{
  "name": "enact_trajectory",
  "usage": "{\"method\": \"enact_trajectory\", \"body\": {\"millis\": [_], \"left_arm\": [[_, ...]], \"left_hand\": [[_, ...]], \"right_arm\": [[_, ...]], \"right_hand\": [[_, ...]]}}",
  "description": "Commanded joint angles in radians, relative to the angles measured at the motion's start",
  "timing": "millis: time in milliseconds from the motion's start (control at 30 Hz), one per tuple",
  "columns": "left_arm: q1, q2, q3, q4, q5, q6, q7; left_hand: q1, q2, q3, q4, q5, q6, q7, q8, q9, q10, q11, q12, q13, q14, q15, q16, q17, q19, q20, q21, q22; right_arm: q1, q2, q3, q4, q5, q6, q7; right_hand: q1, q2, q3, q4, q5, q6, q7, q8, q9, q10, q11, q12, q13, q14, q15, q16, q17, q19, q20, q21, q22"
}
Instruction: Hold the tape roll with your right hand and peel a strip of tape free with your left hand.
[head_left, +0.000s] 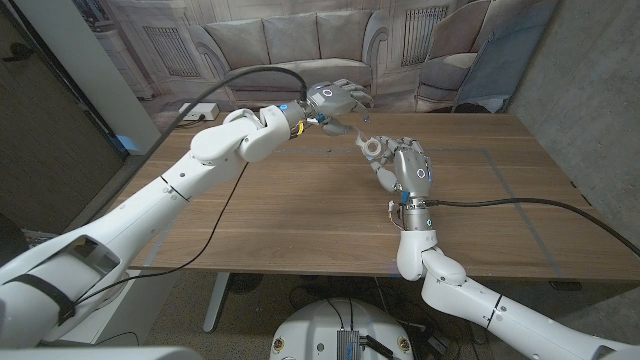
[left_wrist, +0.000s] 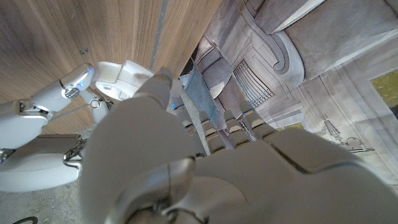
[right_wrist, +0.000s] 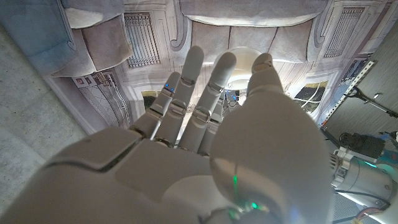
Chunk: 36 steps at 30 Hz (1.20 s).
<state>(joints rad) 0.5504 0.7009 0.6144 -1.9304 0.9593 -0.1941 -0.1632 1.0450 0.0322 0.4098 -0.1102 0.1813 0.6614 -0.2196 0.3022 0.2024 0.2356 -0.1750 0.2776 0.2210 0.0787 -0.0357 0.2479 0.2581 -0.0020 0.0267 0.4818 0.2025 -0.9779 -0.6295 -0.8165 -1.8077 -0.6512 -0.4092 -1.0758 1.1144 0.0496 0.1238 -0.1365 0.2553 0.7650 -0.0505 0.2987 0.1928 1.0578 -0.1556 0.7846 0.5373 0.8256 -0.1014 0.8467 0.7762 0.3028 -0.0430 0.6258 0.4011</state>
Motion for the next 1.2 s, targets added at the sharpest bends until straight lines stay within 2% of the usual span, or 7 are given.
{"method": "enact_trajectory", "body": {"millis": [33, 367, 633, 733, 800, 833, 1200], "left_arm": [[-0.010, -0.012, 0.014, 0.010, 0.006, -0.012, -0.004], [-0.003, -0.012, 0.014, 0.018, 0.022, -0.021, 0.041], [0.001, -0.016, 0.011, 0.027, 0.011, -0.026, 0.060], [0.000, -0.016, 0.012, 0.032, 0.020, -0.032, 0.080], [0.002, -0.018, 0.008, 0.038, 0.005, -0.037, 0.089], [0.001, -0.017, 0.009, 0.033, 0.014, -0.032, 0.085], [0.000, -0.015, 0.006, 0.046, 0.007, -0.045, 0.112]], "left_hand": [[0.011, 0.004, -0.005, -0.002, -0.002, 0.019, -0.002, 0.011, 0.005, 0.013, -0.001, 0.005, 0.003, 0.012, -0.074, 0.006, 0.001, 0.002, -0.001, 0.009, 0.002], [0.016, 0.023, -0.002, 0.000, -0.001, 0.070, -0.001, 0.024, 0.004, 0.031, -0.013, 0.008, 0.005, 0.024, -0.079, 0.011, 0.004, 0.005, -0.005, 0.012, 0.002], [0.018, 0.036, -0.004, -0.001, 0.000, 0.174, 0.002, 0.060, 0.005, 0.058, -0.020, 0.013, 0.008, 0.042, -0.091, 0.017, 0.006, 0.012, -0.012, 0.017, 0.003], [0.020, 0.043, -0.007, -0.001, -0.001, 0.268, 0.008, 0.097, 0.008, 0.067, -0.023, 0.012, 0.012, 0.050, -0.093, 0.019, 0.009, 0.016, -0.017, 0.022, 0.003], [0.020, 0.061, -0.004, 0.003, 0.000, 0.344, 0.035, 0.129, 0.006, 0.088, -0.021, 0.017, 0.015, 0.055, -0.099, 0.023, 0.014, 0.019, -0.022, 0.027, 0.004], [0.021, 0.062, -0.004, 0.002, 0.000, 0.358, 0.036, 0.135, 0.004, 0.091, -0.025, 0.017, 0.016, 0.064, -0.105, 0.026, 0.016, 0.022, -0.025, 0.029, 0.005], [0.014, 0.061, -0.007, 0.005, -0.003, 0.392, 0.044, 0.149, 0.000, 0.121, -0.030, 0.025, 0.020, 0.081, -0.115, 0.032, 0.020, 0.025, -0.034, 0.035, 0.005]], "right_arm": [[-0.003, -0.006, 0.004, -0.003, 0.007, 0.015, -0.004], [-0.004, -0.007, 0.006, -0.011, 0.011, 0.015, 0.002], [-0.004, -0.005, 0.008, -0.010, 0.017, 0.021, 0.004], [-0.004, -0.005, 0.008, -0.009, 0.018, 0.023, 0.005], [-0.003, -0.003, 0.008, -0.008, 0.017, 0.020, 0.006], [-0.002, -0.005, 0.007, -0.007, 0.016, 0.021, 0.008], [0.007, -0.001, 0.006, 0.004, 0.019, 0.026, 0.017]], "right_hand": [[0.057, 0.066, -0.004, 0.001, 0.005, 0.357, -0.061, 0.100, 0.067, 0.003, -0.001, 0.003, 0.003, 0.008, -0.128, -0.001, 0.003, -0.005, -0.033, 0.012, 0.004], [0.055, 0.066, -0.005, 0.002, 0.004, 0.359, -0.061, 0.102, 0.067, 0.004, 0.000, 0.001, 0.002, 0.010, -0.127, -0.005, 0.006, -0.009, -0.034, 0.019, 0.003], [0.056, 0.066, -0.003, 0.001, 0.005, 0.358, -0.061, 0.102, 0.067, 0.001, -0.001, 0.000, 0.002, 0.010, -0.128, -0.010, 0.009, -0.012, -0.035, 0.024, 0.002], [0.055, 0.066, -0.003, 0.002, 0.004, 0.358, -0.060, 0.102, 0.066, 0.004, -0.001, 0.001, 0.002, 0.010, -0.127, -0.012, 0.009, -0.013, -0.034, 0.027, 0.002], [0.056, 0.066, -0.003, 0.002, 0.004, 0.360, -0.060, 0.102, 0.066, 0.003, 0.000, 0.001, 0.002, 0.012, -0.128, -0.012, 0.010, -0.014, -0.035, 0.028, 0.002], [0.055, 0.065, -0.004, 0.002, 0.004, 0.360, -0.060, 0.102, 0.065, 0.003, 0.000, 0.001, 0.003, 0.013, -0.127, -0.011, 0.011, -0.014, -0.035, 0.028, 0.002], [0.056, 0.064, -0.004, 0.001, 0.004, 0.360, -0.059, 0.103, 0.066, 0.004, 0.003, 0.000, 0.003, 0.014, -0.128, -0.016, 0.011, -0.017, -0.036, 0.036, 0.000]]}}
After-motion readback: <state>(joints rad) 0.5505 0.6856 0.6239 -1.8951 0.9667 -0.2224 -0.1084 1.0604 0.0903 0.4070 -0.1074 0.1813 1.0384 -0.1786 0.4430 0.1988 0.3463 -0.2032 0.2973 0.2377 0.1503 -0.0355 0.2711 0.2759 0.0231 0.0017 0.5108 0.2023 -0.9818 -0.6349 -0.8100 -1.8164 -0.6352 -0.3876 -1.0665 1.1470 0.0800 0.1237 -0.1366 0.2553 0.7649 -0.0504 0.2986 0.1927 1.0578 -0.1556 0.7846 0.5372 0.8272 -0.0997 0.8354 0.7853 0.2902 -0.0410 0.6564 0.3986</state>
